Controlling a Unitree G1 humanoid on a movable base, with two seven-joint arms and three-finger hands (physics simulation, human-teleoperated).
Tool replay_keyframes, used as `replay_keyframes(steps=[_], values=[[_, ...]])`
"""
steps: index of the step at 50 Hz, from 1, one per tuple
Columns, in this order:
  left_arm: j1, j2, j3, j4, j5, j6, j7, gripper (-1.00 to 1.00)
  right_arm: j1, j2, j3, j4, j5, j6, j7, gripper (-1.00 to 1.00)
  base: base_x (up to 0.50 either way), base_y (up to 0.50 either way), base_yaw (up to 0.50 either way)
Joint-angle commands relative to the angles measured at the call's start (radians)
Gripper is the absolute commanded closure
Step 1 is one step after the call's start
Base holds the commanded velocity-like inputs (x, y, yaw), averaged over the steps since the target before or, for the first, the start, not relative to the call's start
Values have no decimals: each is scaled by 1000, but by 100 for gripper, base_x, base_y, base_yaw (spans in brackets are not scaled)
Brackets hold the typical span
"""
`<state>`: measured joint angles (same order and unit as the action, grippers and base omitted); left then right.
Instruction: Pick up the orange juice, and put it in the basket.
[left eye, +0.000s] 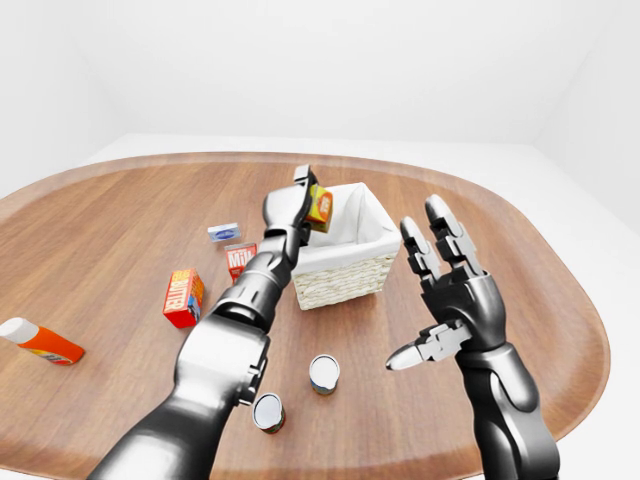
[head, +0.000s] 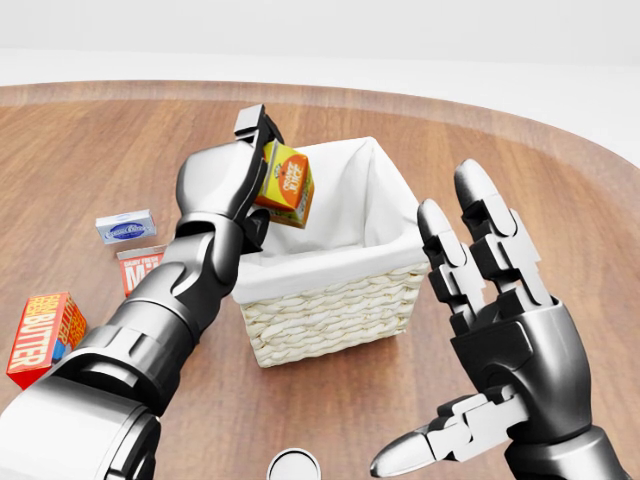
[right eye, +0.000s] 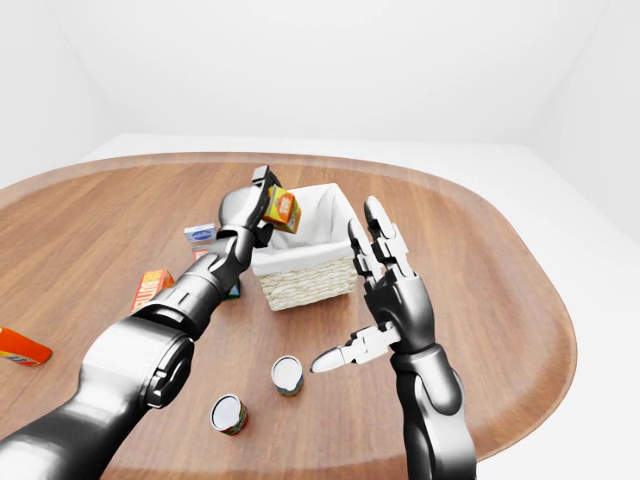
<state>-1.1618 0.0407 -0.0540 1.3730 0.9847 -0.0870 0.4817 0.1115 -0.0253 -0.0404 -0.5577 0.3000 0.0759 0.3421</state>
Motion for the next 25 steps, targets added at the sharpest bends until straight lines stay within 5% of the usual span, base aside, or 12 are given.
replay_keyframes(steps=[1, 14, 15, 16, 25], values=[[-7, 1, 27, -7, 14, 0, 42, 100, 2, 0, 0, -2, 0, 1, 1, -100, 0, 0, 0], [-4, -7, 19, -6, 34, 0, 42, 100, -2, -1, -3, -6, 3, 7, 0, -100, 0, 0, 0], [-3, -8, 18, -5, 40, 0, 42, 69, -2, -1, -3, -7, 2, 6, 0, -100, 0, 0, 0], [0, -8, 17, -5, 44, 0, 42, -100, -1, -1, -3, -8, 2, 6, 0, -100, 0, 0, 0], [-4, -3, 32, -8, 22, 0, 42, -100, -3, 0, 0, -12, 1, 11, -2, -100, 0, 0, 0]])
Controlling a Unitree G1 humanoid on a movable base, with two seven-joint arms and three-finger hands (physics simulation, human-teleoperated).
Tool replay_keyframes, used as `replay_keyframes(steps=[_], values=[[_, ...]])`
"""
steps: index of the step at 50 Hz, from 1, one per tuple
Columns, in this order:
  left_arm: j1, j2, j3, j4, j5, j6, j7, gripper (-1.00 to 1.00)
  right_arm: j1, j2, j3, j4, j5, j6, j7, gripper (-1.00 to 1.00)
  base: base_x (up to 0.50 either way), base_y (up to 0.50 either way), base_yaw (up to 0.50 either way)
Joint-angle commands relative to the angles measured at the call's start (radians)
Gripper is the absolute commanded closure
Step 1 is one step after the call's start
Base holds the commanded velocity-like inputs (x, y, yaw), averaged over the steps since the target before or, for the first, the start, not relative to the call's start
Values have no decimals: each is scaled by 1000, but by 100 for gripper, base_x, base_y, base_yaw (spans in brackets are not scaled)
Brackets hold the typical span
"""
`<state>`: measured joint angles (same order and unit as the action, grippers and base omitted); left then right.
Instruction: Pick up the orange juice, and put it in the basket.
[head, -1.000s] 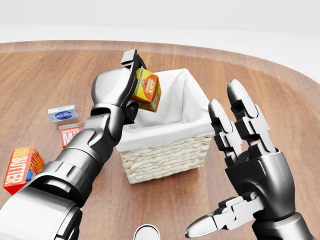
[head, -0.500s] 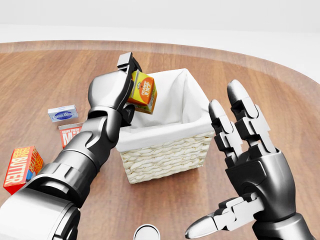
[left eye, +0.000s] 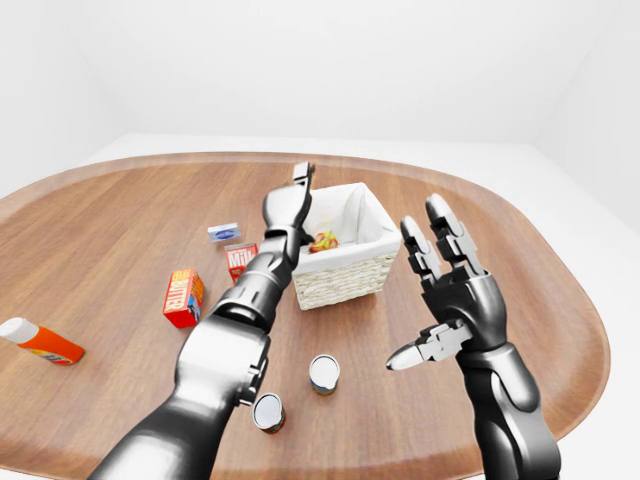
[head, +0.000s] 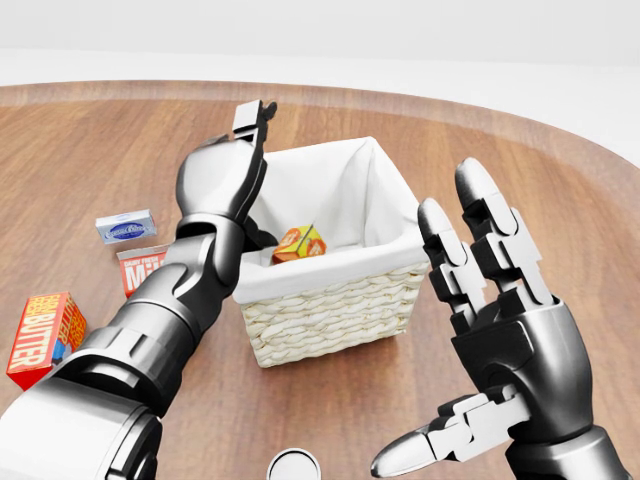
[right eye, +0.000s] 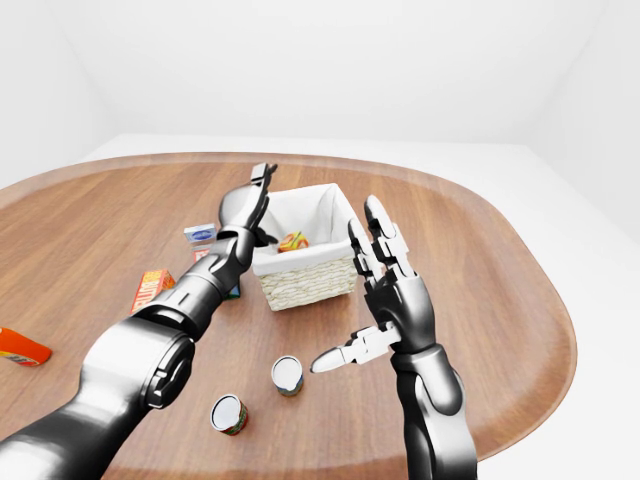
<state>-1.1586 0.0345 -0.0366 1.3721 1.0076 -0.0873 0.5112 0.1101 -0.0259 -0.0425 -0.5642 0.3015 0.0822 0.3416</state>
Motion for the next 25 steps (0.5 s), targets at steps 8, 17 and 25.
replay_keyframes(steps=[8, 17, 25], values=[[-14, 6, 13, -11, -13, 0, 12, -100, -1, 0, 1, 0, 0, 1, 0, -100, 0, 0, 0], [-45, 1, 13, -29, -68, 0, 4, -100, 0, 1, 6, 6, -4, -4, -1, -100, 0, 0, 0], [-32, -6, 34, -54, -207, 0, -62, -100, -1, 5, 13, 23, -11, -18, -1, -100, 0, 0, 0]])
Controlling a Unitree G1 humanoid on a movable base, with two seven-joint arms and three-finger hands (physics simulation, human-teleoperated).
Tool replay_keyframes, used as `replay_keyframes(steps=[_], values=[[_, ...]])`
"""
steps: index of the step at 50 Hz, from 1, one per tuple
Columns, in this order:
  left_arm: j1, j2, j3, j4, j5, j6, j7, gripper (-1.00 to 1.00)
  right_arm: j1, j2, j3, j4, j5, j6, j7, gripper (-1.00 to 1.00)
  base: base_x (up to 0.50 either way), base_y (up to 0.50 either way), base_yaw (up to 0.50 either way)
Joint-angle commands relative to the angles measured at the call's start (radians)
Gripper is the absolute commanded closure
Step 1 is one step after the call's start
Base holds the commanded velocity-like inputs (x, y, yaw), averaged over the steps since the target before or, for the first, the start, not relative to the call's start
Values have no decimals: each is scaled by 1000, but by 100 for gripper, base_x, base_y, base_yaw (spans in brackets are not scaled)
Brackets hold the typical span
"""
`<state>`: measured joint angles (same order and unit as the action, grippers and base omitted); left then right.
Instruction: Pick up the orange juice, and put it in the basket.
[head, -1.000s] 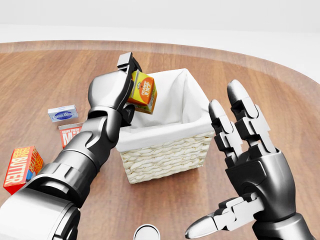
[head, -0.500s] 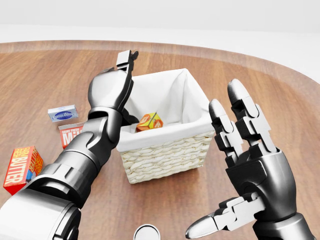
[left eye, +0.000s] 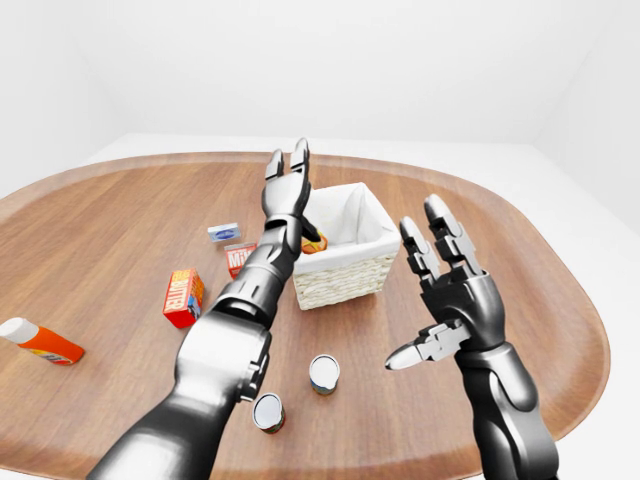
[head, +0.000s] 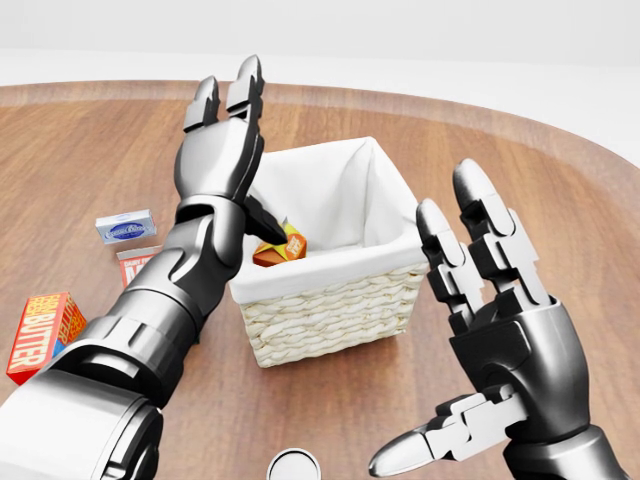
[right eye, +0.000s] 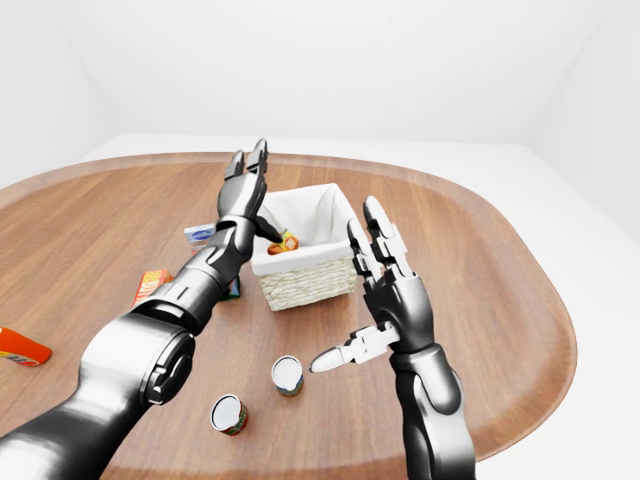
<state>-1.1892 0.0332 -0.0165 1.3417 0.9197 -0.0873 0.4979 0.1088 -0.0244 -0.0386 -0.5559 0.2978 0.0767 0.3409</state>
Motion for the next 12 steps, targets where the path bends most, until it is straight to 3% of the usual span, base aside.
replay_keyframes(steps=[1, 6, 9, 12], values=[[-1, -5, 20, -24, -143, 0, -66, -100, 1, 3, 11, 14, -9, -13, -2, -100, 0, 0, 0], [4, -2, 54, -65, -310, 0, -203, -100, -9, -2, -3, 27, -3, -13, -1, -100, 0, 0, 0], [20, 6, 36, -86, -338, 0, -211, -100, -7, -1, -1, 29, -4, -16, 0, -100, 0, 0, 0], [80, 12, 61, -151, -480, 0, -345, -100, -7, -1, 0, 25, -6, -13, -2, -100, 0, 0, 0]])
